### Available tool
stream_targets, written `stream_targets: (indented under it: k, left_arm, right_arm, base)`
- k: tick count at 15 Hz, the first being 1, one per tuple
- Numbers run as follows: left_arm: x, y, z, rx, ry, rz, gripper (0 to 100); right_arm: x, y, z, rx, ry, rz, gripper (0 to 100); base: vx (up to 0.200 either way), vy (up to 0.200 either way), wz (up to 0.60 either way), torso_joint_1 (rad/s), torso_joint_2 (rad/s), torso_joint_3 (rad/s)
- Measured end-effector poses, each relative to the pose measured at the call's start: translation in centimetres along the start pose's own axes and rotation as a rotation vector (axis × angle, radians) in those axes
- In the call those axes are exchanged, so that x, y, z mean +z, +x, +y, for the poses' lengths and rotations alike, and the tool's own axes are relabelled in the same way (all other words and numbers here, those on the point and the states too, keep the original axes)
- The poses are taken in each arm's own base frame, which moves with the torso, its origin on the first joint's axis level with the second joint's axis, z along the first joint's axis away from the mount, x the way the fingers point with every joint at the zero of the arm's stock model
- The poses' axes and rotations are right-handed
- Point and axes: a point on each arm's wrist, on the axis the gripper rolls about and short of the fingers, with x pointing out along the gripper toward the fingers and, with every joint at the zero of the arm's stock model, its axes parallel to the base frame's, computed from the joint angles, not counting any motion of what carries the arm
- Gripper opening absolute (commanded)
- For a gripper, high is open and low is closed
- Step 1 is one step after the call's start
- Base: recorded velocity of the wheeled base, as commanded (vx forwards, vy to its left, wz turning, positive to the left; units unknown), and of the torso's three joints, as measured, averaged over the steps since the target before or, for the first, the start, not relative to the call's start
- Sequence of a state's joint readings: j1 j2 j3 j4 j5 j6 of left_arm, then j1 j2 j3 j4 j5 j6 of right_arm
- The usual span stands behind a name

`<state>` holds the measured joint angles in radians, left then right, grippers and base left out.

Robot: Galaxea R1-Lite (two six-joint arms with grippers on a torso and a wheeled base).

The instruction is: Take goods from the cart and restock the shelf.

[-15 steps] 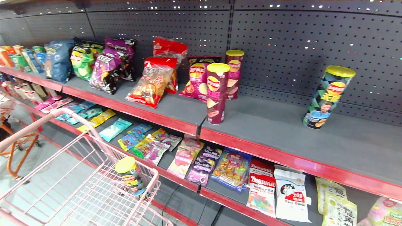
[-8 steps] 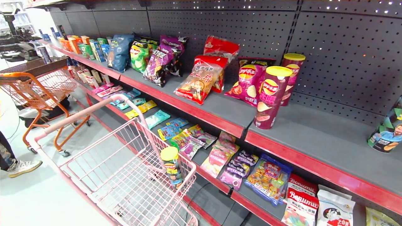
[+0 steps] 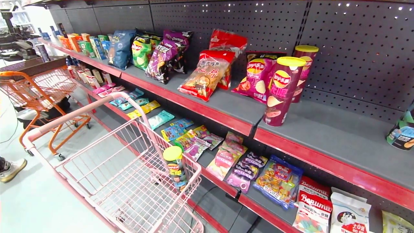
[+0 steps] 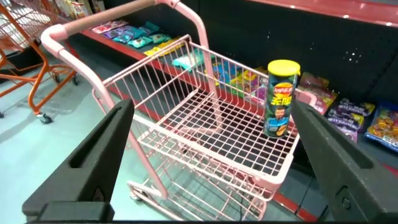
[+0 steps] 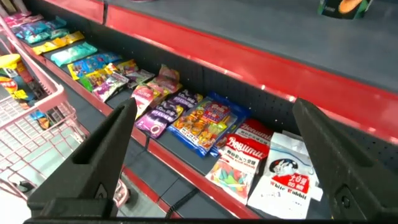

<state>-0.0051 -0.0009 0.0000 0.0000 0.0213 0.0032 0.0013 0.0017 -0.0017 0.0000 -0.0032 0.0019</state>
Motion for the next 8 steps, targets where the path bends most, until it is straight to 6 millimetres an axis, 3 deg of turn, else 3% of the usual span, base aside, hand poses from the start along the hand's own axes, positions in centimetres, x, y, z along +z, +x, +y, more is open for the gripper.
stream_targets:
  k: [8]
  left_arm:
    - [0.00,0.00,0.00,-0.001,0.001,0.000,100]
  right_arm:
    - [0.00,0.00,0.00,0.000,0.004,0.000,100]
  base:
    - [0.000,0.000,0.00,-0.184,0.49,0.306]
